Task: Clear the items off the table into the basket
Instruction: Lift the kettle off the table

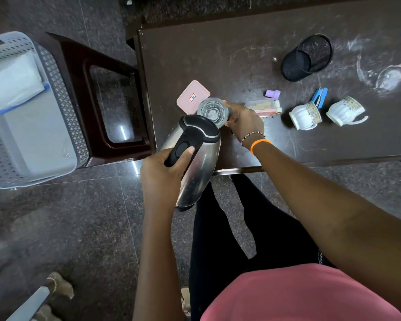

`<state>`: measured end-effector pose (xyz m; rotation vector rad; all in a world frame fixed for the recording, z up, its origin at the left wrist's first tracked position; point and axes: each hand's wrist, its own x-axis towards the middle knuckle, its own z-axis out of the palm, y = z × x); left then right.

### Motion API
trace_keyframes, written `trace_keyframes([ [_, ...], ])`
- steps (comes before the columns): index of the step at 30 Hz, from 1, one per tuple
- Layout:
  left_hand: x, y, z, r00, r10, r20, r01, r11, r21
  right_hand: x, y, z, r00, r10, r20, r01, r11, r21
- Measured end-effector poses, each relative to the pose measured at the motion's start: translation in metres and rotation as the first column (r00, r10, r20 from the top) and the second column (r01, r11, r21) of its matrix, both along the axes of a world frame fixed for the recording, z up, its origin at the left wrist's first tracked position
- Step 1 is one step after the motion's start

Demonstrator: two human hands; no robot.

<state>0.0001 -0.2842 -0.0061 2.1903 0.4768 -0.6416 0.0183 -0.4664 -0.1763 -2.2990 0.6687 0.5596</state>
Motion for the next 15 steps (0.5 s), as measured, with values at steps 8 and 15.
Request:
trace_keyframes([
  [8, 0.0001, 0.0004, -0.0025, 1.000, 0.002, 0.004, -0.002, 1.000, -0.019, 0.0005, -0.0027, -0.0025, 1.000, 0.004, -0.013, -0.004, 1.000, 0.030],
  [15, -0.0002, 0.0009, -0.0031, 1.000, -0.004, 0.011, 0.004, 1.000, -0.028, -0.0003, -0.0038, -0.0043, 1.000, 0.001, 0.005, -0.002, 1.000, 0.024],
])
